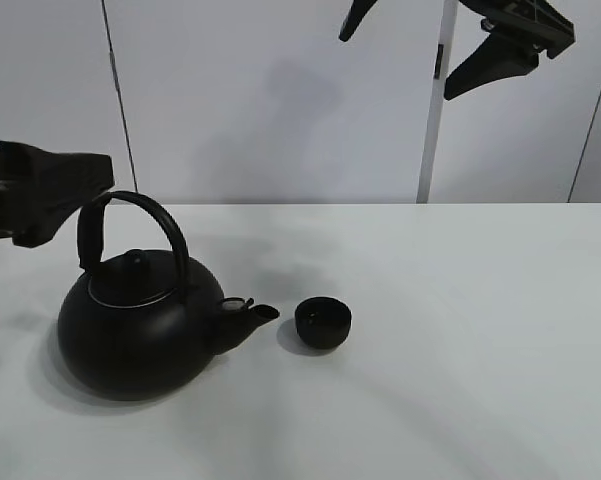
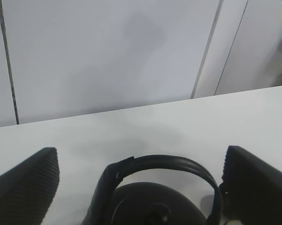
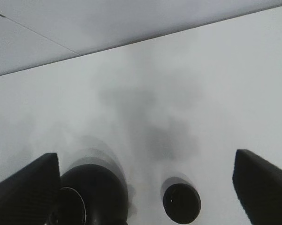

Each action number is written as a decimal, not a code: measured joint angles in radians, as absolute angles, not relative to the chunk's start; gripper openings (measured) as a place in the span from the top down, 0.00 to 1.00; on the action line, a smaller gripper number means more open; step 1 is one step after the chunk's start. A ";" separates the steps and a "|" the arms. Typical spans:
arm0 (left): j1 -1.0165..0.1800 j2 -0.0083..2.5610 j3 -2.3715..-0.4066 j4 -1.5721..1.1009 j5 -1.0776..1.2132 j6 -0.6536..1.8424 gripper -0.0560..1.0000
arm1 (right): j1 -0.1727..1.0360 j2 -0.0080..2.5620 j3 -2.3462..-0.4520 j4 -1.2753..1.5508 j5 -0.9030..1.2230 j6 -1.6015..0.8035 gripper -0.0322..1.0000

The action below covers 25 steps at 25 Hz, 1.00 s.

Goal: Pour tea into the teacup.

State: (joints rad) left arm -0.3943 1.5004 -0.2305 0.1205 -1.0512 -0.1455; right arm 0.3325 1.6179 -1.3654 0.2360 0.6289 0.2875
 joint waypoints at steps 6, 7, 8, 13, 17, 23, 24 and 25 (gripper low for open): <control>-0.394 1.321 -0.343 0.198 -0.712 -0.192 0.30 | 0.332 1.618 -1.365 0.236 0.629 0.287 0.30; -0.394 1.292 -0.383 0.233 -0.629 -0.209 0.30 | 0.332 1.618 -1.365 0.236 0.629 0.287 0.30; -0.394 1.265 -0.421 0.272 -0.538 -0.242 0.30 | 0.332 1.618 -1.365 0.236 0.629 0.287 0.30; -0.407 1.209 -0.698 0.494 -0.083 -0.496 0.30 | 0.332 1.618 -1.365 0.236 0.629 0.287 0.30; -0.478 1.230 -0.935 0.522 0.291 -0.556 0.30 | 0.332 1.618 -1.365 0.236 0.629 0.287 0.30; -0.518 1.362 -1.221 0.006 0.671 -0.129 0.30 | 0.332 1.618 -1.365 0.236 0.629 0.287 0.30; -0.511 1.386 -1.261 -0.074 0.714 -0.079 0.30 | 0.332 1.618 -1.365 0.236 0.629 0.287 0.30; -0.505 1.414 -1.302 -0.149 0.766 -0.053 0.31 | 0.332 1.618 -1.365 0.236 0.629 0.287 0.30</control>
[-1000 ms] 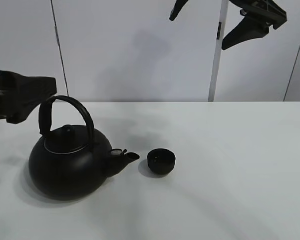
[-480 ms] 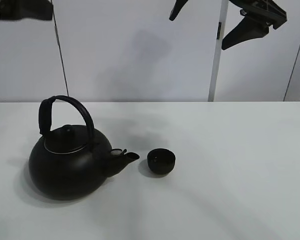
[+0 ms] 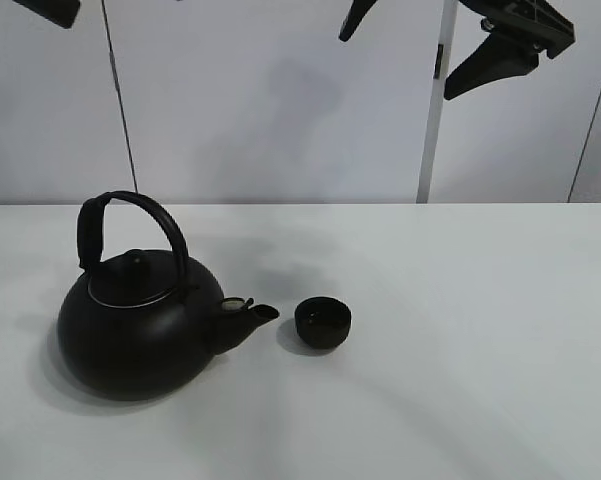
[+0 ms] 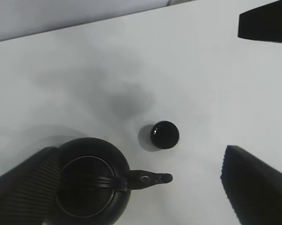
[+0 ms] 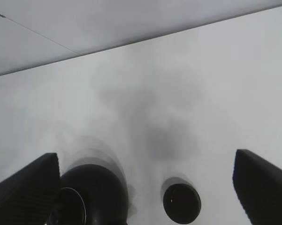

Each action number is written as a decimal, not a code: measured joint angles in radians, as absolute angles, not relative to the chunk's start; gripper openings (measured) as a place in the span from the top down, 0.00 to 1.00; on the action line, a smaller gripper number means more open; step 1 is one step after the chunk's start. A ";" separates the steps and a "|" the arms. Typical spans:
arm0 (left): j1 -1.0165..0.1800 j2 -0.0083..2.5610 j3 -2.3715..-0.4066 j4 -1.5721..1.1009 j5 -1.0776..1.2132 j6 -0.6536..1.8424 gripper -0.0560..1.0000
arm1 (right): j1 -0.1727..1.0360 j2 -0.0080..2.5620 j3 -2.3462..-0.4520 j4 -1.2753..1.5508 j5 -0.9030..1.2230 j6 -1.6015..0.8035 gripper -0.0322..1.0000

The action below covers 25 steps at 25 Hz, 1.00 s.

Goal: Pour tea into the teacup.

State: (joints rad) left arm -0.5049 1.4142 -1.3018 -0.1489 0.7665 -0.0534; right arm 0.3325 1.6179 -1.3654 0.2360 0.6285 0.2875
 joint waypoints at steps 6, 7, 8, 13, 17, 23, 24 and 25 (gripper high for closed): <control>-0.498 1.521 -1.482 -0.227 0.892 -0.048 0.32 | 0.332 1.618 -1.365 0.236 0.629 0.287 0.30; -0.498 1.534 -1.501 -0.228 0.897 -0.059 0.32 | 0.332 1.618 -1.365 0.236 0.629 0.287 0.30; -0.498 1.546 -1.515 -0.231 0.903 -0.072 0.33 | 0.332 1.618 -1.365 0.236 0.629 0.287 0.30; -0.498 1.616 -1.537 -0.277 0.928 -0.092 0.33 | 0.332 1.618 -1.365 0.236 0.629 0.287 0.30; -0.498 1.639 -1.537 -0.282 0.937 -0.094 0.33 | 0.332 1.618 -1.365 0.236 0.634 0.287 0.30; -0.497 1.639 -1.537 -0.283 0.938 -0.094 0.33 | 0.332 1.618 -1.365 0.236 0.647 0.287 0.30; -0.497 1.639 -1.537 -0.283 0.941 -0.094 0.33 | 0.332 1.618 -1.365 0.236 0.649 0.287 0.30; -0.497 1.639 -1.537 -0.283 0.947 -0.098 0.33 | 0.332 1.618 -1.365 0.236 0.653 0.287 0.30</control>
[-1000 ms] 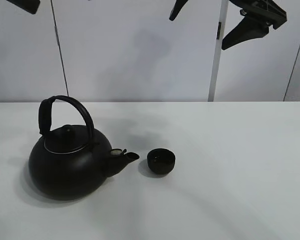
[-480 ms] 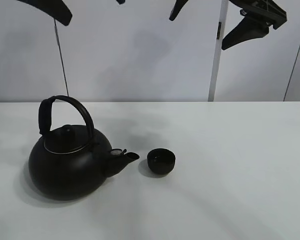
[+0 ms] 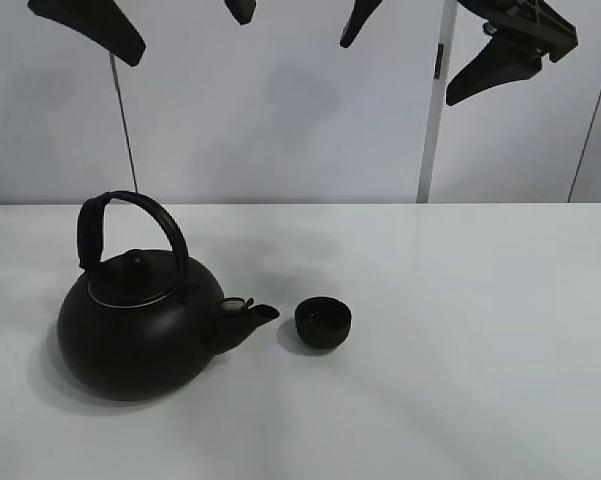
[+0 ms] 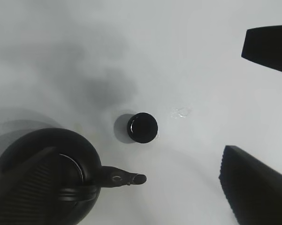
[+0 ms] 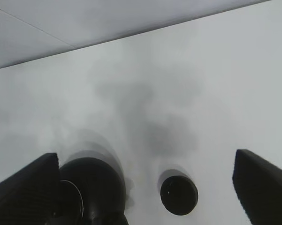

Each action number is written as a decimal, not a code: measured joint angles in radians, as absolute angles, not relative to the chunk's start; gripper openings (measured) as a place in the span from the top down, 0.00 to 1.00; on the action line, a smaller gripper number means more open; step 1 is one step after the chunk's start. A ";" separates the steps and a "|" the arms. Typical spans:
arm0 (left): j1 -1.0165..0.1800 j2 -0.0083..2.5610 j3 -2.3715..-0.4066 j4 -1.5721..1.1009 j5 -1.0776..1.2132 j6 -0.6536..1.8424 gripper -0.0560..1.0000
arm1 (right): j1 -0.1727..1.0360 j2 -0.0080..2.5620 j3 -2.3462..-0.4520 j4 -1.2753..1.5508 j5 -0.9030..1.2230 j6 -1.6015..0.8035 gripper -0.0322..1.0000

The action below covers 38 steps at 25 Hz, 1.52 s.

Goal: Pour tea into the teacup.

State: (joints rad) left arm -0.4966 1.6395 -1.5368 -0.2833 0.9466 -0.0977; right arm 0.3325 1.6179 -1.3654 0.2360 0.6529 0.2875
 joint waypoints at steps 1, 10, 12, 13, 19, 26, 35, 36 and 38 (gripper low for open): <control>-0.497 1.639 -1.535 -0.283 0.951 -0.108 0.33 | 0.332 1.618 -1.365 0.236 0.659 0.287 0.30; -0.498 1.640 -1.485 -0.353 0.957 -0.135 0.33 | 0.332 1.618 -1.365 0.264 0.731 0.287 0.30; -0.498 1.641 -1.485 -0.355 0.958 -0.135 0.33 | 0.332 1.618 -1.365 0.265 0.747 0.287 0.30; -0.498 1.641 -1.485 -0.355 0.958 -0.134 0.33 | 0.332 1.618 -1.365 0.265 0.751 0.287 0.30; -0.498 1.641 -1.484 -0.326 0.989 -0.130 0.33 | 0.332 1.618 -1.365 0.248 0.790 0.287 0.30; -0.498 1.642 -1.484 -0.310 1.014 -0.128 0.33 | 0.332 1.618 -1.365 0.232 0.798 0.287 0.30; -0.498 1.642 -1.416 -0.261 1.033 -0.127 0.33 | 0.332 1.618 -1.365 0.214 0.819 0.287 0.30; -0.498 1.642 -1.406 -0.260 1.034 -0.127 0.33 | 0.332 1.618 -1.365 0.213 0.820 0.287 0.30; -0.498 1.642 -1.400 -0.260 1.034 -0.127 0.33 | 0.332 1.618 -1.365 0.213 0.821 0.287 0.30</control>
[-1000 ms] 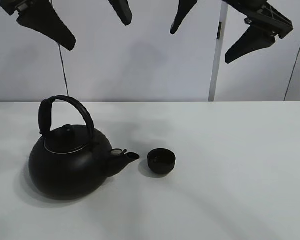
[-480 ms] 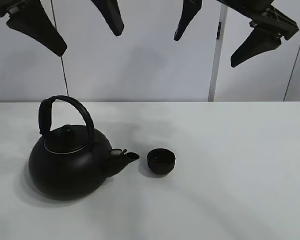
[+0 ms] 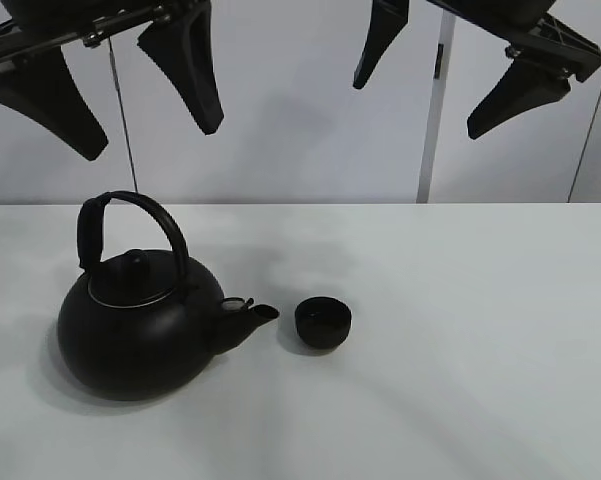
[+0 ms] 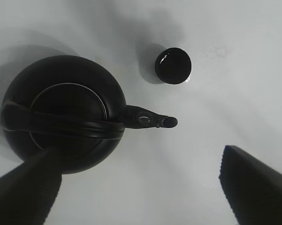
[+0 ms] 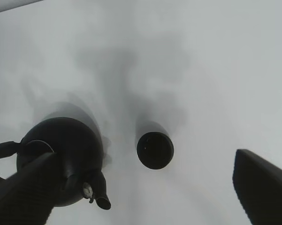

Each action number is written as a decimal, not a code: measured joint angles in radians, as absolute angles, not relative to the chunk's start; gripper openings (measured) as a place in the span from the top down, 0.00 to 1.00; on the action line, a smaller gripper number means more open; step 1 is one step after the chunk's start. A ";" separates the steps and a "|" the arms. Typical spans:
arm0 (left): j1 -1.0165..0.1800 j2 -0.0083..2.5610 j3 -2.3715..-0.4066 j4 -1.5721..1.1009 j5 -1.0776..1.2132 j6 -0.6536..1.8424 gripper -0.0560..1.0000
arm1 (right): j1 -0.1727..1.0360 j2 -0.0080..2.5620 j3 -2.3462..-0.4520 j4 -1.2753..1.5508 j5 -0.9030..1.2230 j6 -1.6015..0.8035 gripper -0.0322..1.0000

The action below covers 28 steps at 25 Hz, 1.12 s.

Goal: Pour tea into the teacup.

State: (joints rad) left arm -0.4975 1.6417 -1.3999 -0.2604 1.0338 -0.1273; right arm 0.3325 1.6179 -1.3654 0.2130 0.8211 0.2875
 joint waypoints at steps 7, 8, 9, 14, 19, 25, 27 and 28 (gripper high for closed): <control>-0.498 1.642 -1.399 -0.260 1.031 -0.127 0.33 | 0.332 1.618 -1.365 0.213 0.821 0.287 0.30; -0.498 1.642 -1.399 -0.260 1.032 -0.127 0.33 | 0.332 1.618 -1.365 0.213 0.821 0.287 0.30; -0.498 1.642 -1.399 -0.260 1.032 -0.127 0.33 | 0.332 1.618 -1.365 0.213 0.821 0.287 0.30; -0.498 1.642 -1.390 -0.250 1.027 -0.127 0.33 | 0.332 1.618 -1.365 0.212 0.824 0.287 0.30; -0.498 1.642 -1.348 -0.246 1.019 -0.127 0.33 | 0.332 1.618 -1.365 0.212 0.824 0.287 0.30; -0.498 1.642 -1.341 -0.246 1.013 -0.127 0.33 | 0.332 1.618 -1.365 0.212 0.825 0.287 0.30; -0.498 1.642 -1.341 -0.246 1.009 -0.127 0.33 | 0.332 1.618 -1.365 0.213 0.836 0.287 0.30; -0.498 1.642 -1.341 -0.246 1.007 -0.127 0.33 | 0.332 1.618 -1.365 0.213 0.844 0.287 0.30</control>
State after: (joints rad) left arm -0.4975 1.6417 -1.3406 -0.2460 1.0069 -0.1273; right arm 0.3325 1.6179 -1.3654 0.2133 0.8439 0.2875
